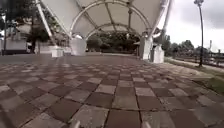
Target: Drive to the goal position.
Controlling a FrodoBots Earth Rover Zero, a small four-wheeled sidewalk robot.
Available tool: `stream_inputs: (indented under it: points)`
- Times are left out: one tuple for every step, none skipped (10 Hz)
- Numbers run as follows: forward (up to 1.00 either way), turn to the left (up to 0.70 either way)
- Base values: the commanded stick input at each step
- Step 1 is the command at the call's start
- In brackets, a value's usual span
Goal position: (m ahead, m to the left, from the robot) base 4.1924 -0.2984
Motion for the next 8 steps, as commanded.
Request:
stream_inputs:
  points:
    - [0.50,0.43]
    - [0.50,0.19]
    - [0.50,0.05]
    - [0.50,0.00]
    - [0.50,0.00]
    - [0.50,0.00]
    - [0.50,0.00]
    - [0.50,0.00]
